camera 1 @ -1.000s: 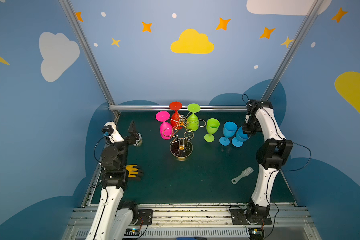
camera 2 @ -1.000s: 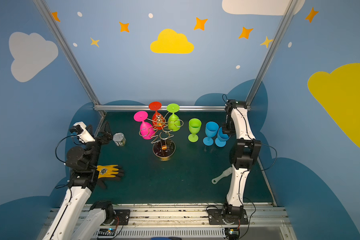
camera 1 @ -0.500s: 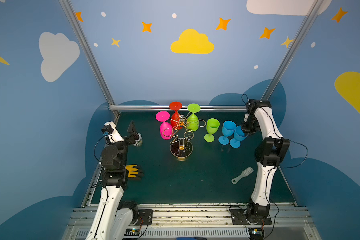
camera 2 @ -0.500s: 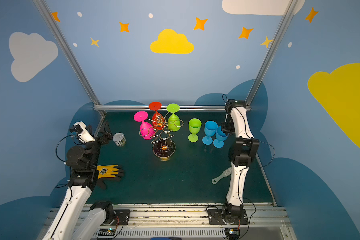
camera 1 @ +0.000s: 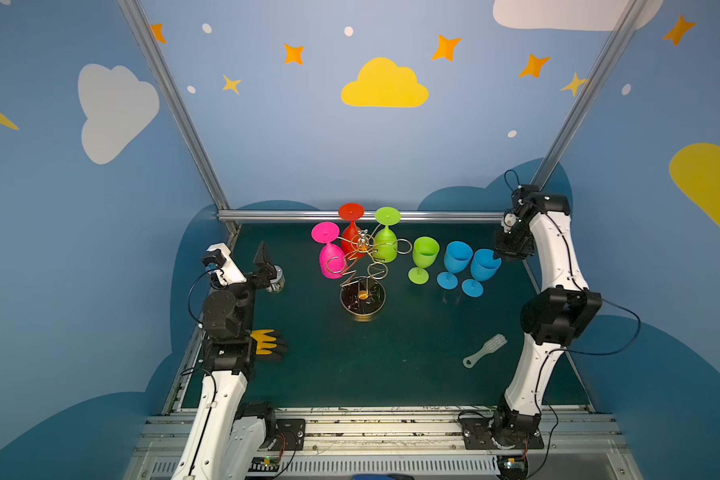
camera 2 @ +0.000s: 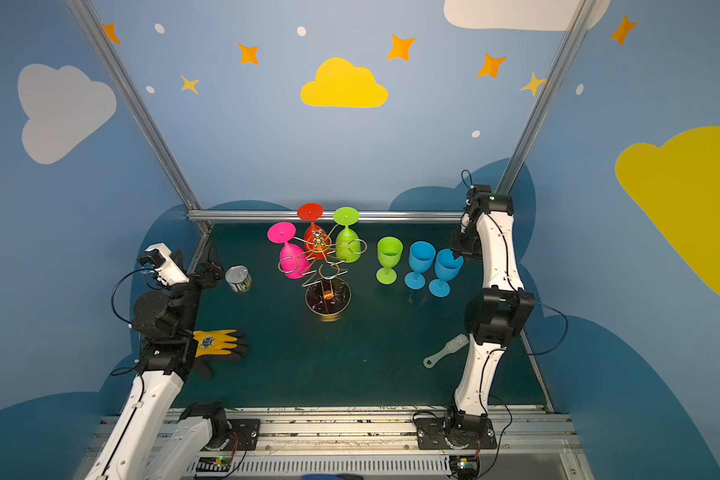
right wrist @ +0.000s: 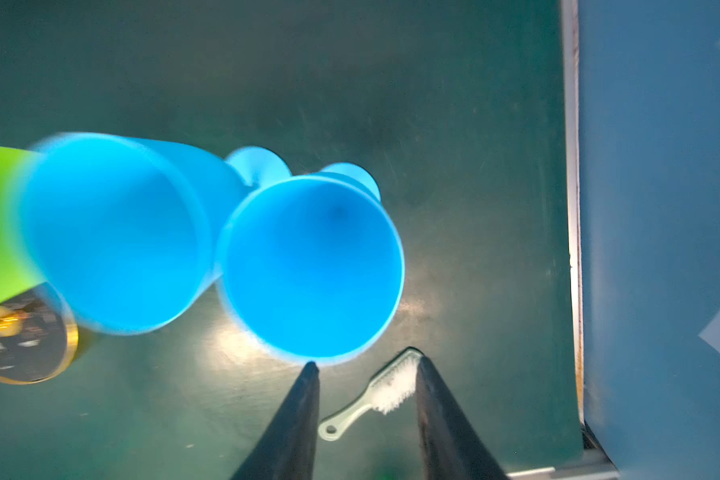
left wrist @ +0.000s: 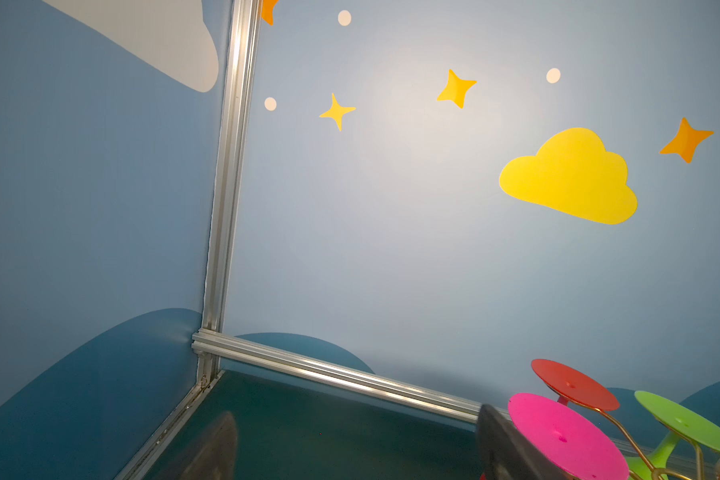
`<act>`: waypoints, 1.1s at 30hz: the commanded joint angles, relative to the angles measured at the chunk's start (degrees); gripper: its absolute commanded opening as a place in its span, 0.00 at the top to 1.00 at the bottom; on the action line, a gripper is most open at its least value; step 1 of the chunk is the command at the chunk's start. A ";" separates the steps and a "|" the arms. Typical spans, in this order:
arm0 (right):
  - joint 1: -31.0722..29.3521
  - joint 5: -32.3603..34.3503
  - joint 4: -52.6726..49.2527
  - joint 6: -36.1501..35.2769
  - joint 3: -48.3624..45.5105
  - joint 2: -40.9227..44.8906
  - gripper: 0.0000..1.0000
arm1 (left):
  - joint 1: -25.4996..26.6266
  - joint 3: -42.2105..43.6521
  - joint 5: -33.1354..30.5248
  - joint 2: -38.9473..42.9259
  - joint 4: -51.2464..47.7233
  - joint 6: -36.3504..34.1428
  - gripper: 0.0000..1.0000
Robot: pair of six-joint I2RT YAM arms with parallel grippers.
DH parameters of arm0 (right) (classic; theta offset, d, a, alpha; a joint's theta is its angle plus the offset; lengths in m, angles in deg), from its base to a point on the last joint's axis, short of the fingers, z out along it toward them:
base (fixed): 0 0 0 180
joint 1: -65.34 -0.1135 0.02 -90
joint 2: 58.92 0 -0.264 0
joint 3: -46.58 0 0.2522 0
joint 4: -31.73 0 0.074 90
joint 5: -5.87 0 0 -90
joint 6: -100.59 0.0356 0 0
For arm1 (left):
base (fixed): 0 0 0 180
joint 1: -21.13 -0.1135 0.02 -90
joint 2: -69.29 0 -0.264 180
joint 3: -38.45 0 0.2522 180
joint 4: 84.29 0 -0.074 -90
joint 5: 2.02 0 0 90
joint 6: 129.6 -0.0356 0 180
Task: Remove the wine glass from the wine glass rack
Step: 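Draw the right arm back while the left gripper reaches toward the magenta glass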
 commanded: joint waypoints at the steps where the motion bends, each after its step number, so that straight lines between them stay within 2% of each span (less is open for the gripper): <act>1: 0.20 -5.65 4.28 1.76 -2.94 8.04 0.58 | -0.31 -0.28 -1.06 0.00 -0.35 0.65 0.11; 4: 0.11 -13.33 11.82 2.57 -12.14 17.56 0.57 | -0.34 -0.79 -0.06 -0.47 -1.21 0.85 0.13; 6: -0.25 -18.82 19.47 2.00 -22.47 25.64 0.57 | -0.25 -1.58 1.23 -1.35 -2.58 1.51 0.13; 8: -0.82 -23.35 31.71 0.62 -36.57 36.27 0.55 | -0.24 -2.91 3.17 -2.73 -4.49 2.60 0.14; 11: -1.55 -24.20 51.86 6.88 -57.67 53.10 0.45 | -0.22 -4.72 6.77 -4.27 -6.37 4.59 0.14; 13: -1.69 -24.38 56.75 8.04 -65.24 60.64 0.39 | -0.36 -6.76 9.79 -4.83 -8.74 5.67 0.15; 15: -1.82 -24.80 57.27 8.20 -69.20 65.38 0.36 | -0.34 -8.86 13.02 -4.99 -10.89 6.79 0.15; 19: -2.07 -30.14 56.52 8.81 -73.48 69.86 0.29 | -0.89 -11.69 20.29 -6.62 -14.94 13.18 0.16; 22: -3.28 -33.95 57.40 10.62 -75.78 72.29 0.26 | -2.24 -15.23 31.64 -9.63 -19.34 18.66 0.21; 26: -5.56 -33.39 59.51 11.51 -78.23 74.96 0.26 | -4.14 -19.96 45.20 -14.17 -22.30 25.26 0.26; 29: -6.59 -33.88 59.46 11.64 -78.59 74.68 0.26 | -4.16 -21.84 49.57 -17.02 -22.84 26.80 0.29; 33: -8.39 -34.00 60.22 12.60 -79.66 74.08 0.26 | -4.16 -24.33 52.41 -21.12 -24.65 26.57 0.33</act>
